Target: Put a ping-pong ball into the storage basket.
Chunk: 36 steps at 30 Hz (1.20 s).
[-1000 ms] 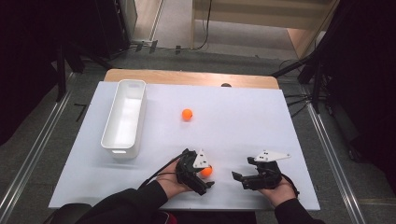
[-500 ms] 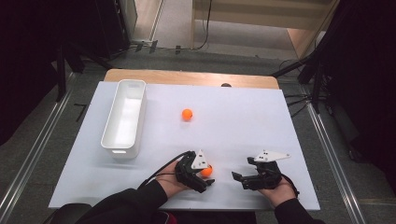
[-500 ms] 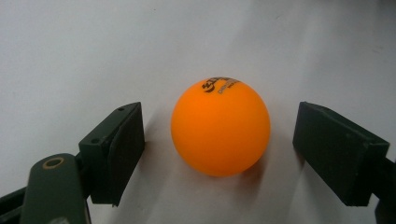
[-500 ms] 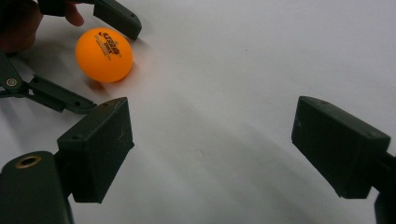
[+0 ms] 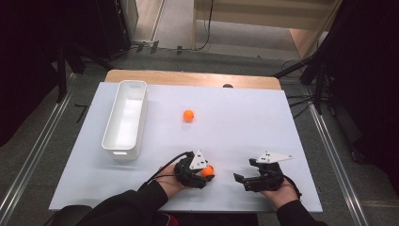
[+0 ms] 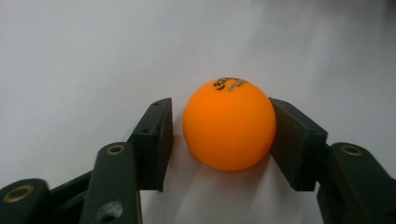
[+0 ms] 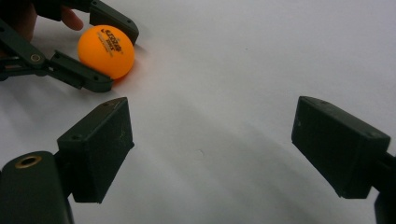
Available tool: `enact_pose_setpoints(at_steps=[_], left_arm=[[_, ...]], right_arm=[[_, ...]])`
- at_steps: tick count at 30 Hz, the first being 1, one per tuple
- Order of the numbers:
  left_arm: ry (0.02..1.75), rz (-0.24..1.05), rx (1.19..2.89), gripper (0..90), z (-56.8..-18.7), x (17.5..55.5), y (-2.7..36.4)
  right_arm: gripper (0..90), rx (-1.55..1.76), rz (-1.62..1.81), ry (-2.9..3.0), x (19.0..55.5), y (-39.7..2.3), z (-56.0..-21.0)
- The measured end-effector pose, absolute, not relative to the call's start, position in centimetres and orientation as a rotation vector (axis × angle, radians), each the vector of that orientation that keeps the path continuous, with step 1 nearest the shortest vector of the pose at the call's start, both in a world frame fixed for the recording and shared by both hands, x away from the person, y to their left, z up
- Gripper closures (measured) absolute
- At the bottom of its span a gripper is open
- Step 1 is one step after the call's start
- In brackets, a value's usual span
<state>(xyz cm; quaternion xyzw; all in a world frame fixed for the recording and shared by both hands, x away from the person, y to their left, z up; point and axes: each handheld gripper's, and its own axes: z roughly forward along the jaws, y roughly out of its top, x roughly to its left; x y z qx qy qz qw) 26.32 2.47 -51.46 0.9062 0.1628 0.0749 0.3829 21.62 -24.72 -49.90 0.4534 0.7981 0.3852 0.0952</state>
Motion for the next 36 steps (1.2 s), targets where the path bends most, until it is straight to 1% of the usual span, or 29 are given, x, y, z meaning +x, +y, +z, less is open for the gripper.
enact_pose_setpoints(at_steps=[1,4,22,28,36], left_arm=[[0.418,0.191,2.31,48.4,-51.5,26.4,2.5],[0.424,0.186,2.307,50.1,-51.4,26.4,2.6],[0.407,0.179,2.306,50.7,-51.4,26.6,2.7],[0.442,0.15,2.284,50.6,-51.0,26.8,2.9],[0.441,0.125,2.284,50.6,-50.1,26.9,3.1]], right_arm=[[11.1,1.353,1.142,2.366,21.6,-24.7,-49.9],[11.1,1.352,1.14,2.367,21.6,-24.7,-49.9],[11.1,1.352,1.139,2.368,21.6,-24.7,-49.9],[11.1,1.349,1.14,2.37,21.6,-24.6,-49.9],[11.1,1.352,1.142,2.368,21.6,-24.6,-49.9]])
